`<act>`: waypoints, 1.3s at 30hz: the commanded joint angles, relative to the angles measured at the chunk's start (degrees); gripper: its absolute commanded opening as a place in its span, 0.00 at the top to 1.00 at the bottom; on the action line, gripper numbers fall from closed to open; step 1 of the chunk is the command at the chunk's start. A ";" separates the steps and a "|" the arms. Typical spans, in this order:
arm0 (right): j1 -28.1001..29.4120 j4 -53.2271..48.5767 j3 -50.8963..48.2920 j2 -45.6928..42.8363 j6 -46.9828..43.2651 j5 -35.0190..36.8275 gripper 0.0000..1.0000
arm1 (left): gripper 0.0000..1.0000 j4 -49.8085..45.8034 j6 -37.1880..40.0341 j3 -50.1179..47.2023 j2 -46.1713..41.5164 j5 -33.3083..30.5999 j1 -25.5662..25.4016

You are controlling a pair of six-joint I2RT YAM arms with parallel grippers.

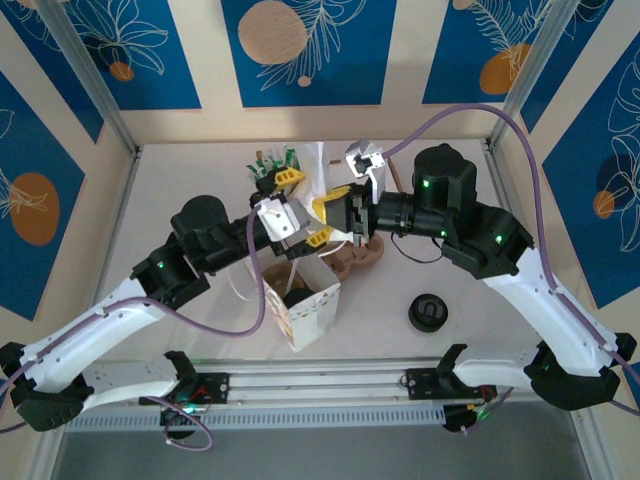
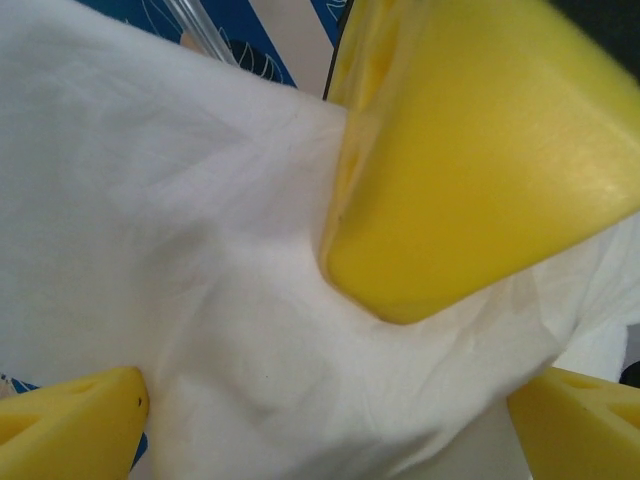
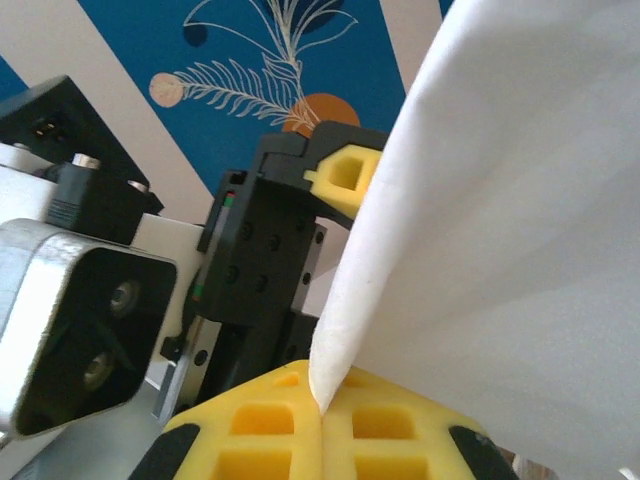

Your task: Pack the takeout coffee

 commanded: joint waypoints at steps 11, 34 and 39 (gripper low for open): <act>0.47 5.39 -3.03 -2.95 2.26 -2.32 1.00 | 0.39 6.00 -4.62 -2.70 0.11 2.89 -0.32; 0.24 10.64 -12.37 -10.44 -0.95 13.83 0.17 | 1.00 -20.85 -8.42 3.98 -6.18 -5.50 -0.32; -0.43 16.10 -19.38 -14.78 -2.63 23.70 0.16 | 1.00 -36.75 -13.84 10.43 -4.14 -9.77 -0.37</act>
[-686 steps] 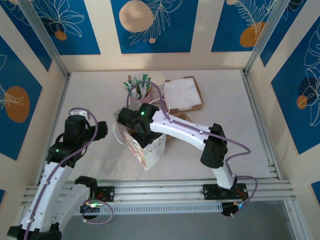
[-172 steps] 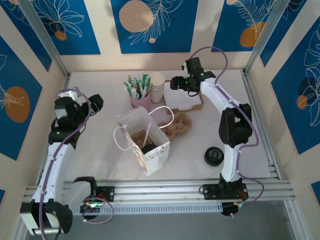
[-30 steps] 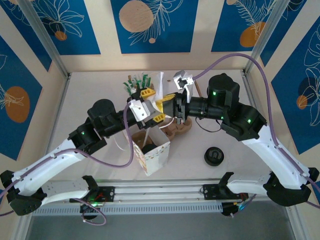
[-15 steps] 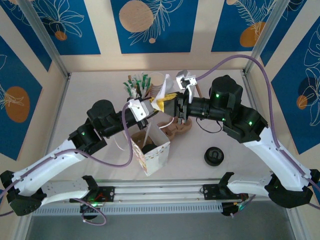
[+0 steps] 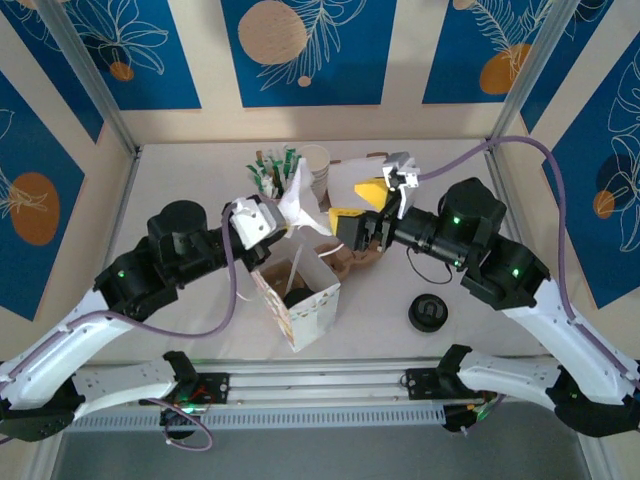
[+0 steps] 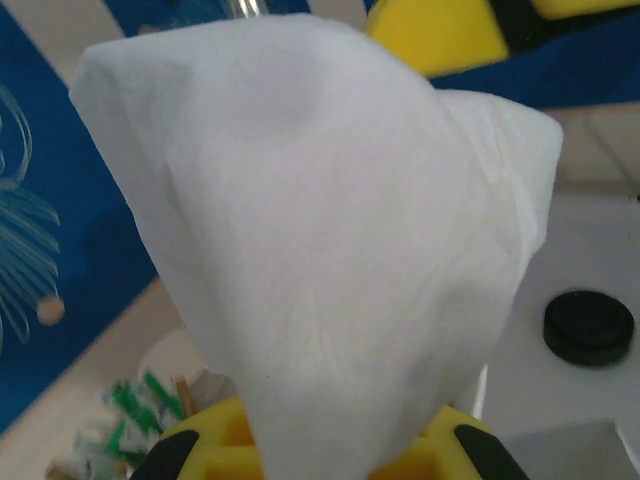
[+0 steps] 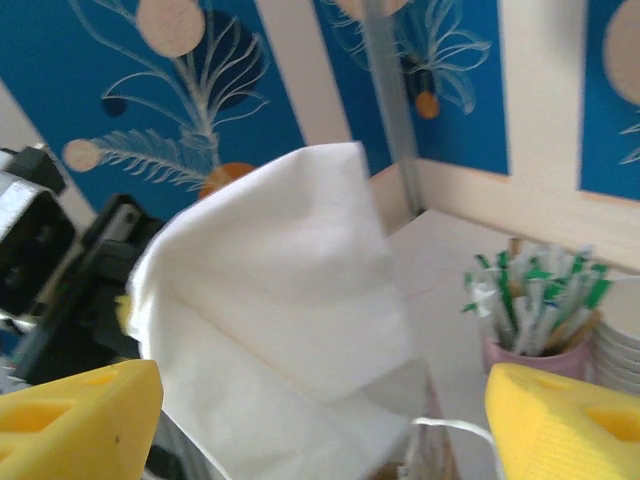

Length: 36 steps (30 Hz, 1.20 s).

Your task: Pack the takeout coffee

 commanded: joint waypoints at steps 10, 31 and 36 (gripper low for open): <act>-10.93 9.01 -12.44 -3.76 -2.07 9.40 0.16 | 1.00 -36.52 -7.78 15.23 8.28 -9.86 -0.34; -25.31 9.78 -19.30 -3.71 4.56 -3.57 0.16 | 0.92 -51.87 -9.78 24.84 20.08 -2.09 -0.32; -25.31 9.67 -18.86 -3.42 4.48 -5.14 0.16 | 0.78 -51.93 -10.49 25.85 21.26 -4.69 -0.32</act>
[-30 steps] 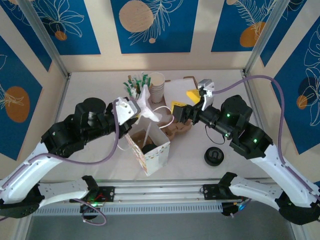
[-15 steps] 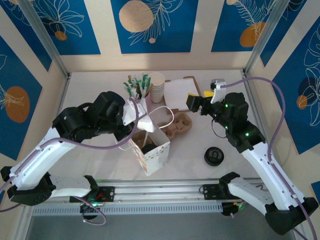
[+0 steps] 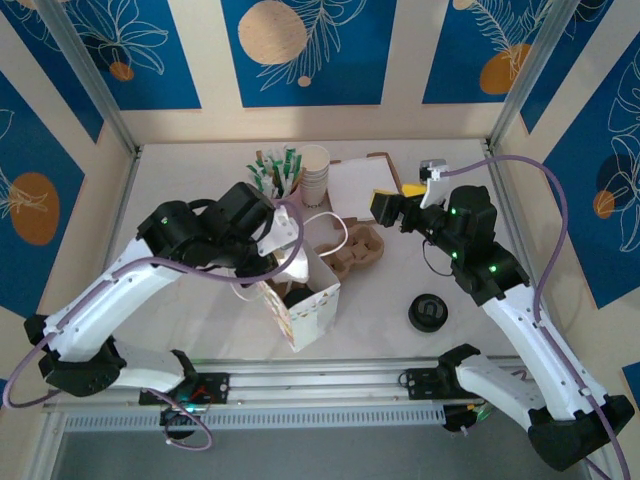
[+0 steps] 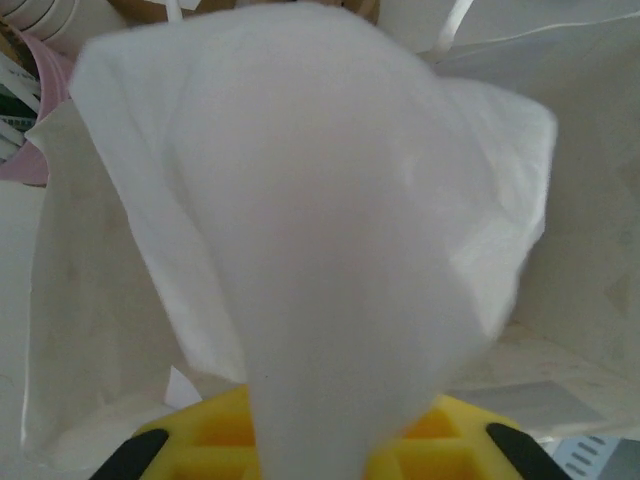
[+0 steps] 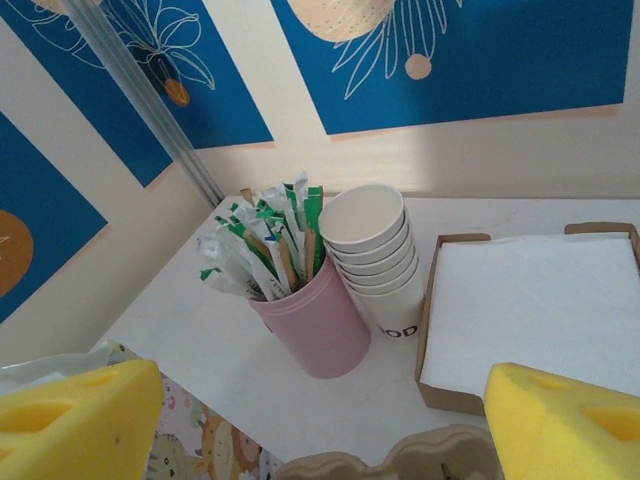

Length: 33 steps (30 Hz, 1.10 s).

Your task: Pack the takeout coffee

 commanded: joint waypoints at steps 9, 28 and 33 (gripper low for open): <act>-0.32 0.71 1.37 0.60 0.57 -2.68 0.16 | 0.68 0.36 -0.60 2.95 -0.47 -3.89 -0.32; -0.31 0.77 1.37 1.18 1.09 -3.20 0.16 | 0.98 4.66 -0.95 -2.11 0.81 -4.05 -0.32; -0.24 0.94 1.29 1.30 1.18 -3.39 0.16 | 0.97 6.34 -1.27 -2.15 1.77 -0.95 -0.32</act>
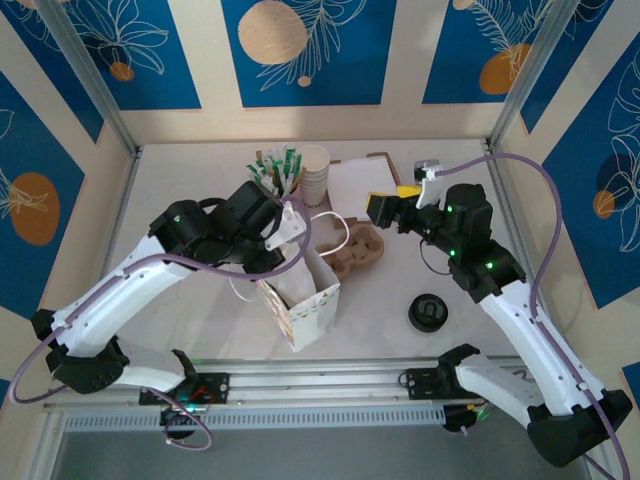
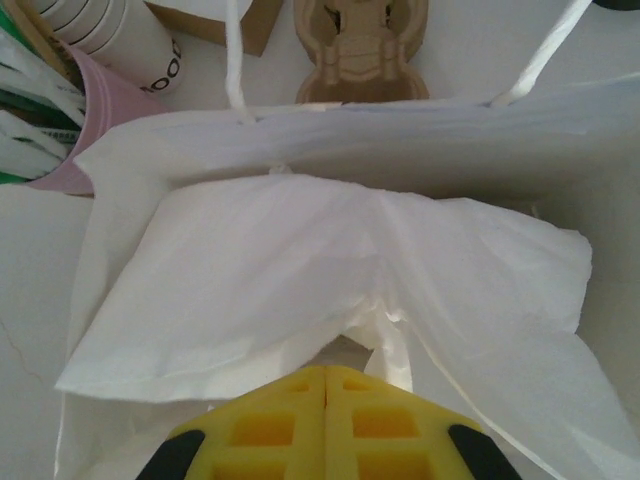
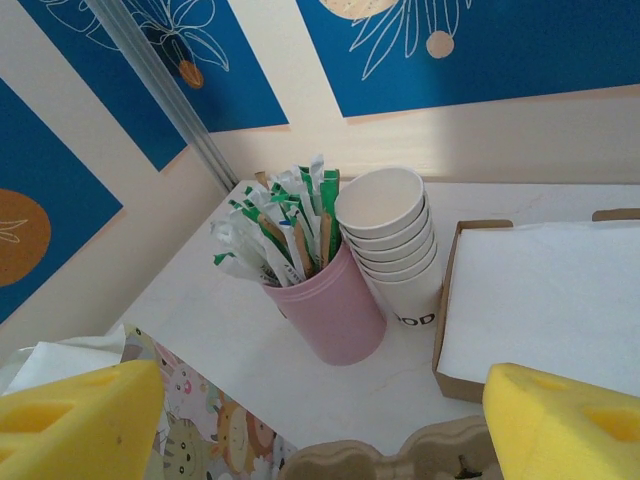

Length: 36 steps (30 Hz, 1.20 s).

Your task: Pack the takeout coffee

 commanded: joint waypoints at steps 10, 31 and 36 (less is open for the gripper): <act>-0.24 1.31 0.95 0.68 1.32 -1.52 0.17 | 0.96 3.79 -0.72 -3.05 3.18 7.11 -0.32; -0.28 -0.72 3.27 0.55 1.40 -1.52 0.17 | 0.44 6.97 0.23 0.82 -4.40 6.58 -0.36; -0.28 -1.70 4.56 0.16 1.42 -1.83 0.17 | 0.37 13.64 0.39 -0.66 -10.45 6.20 -0.34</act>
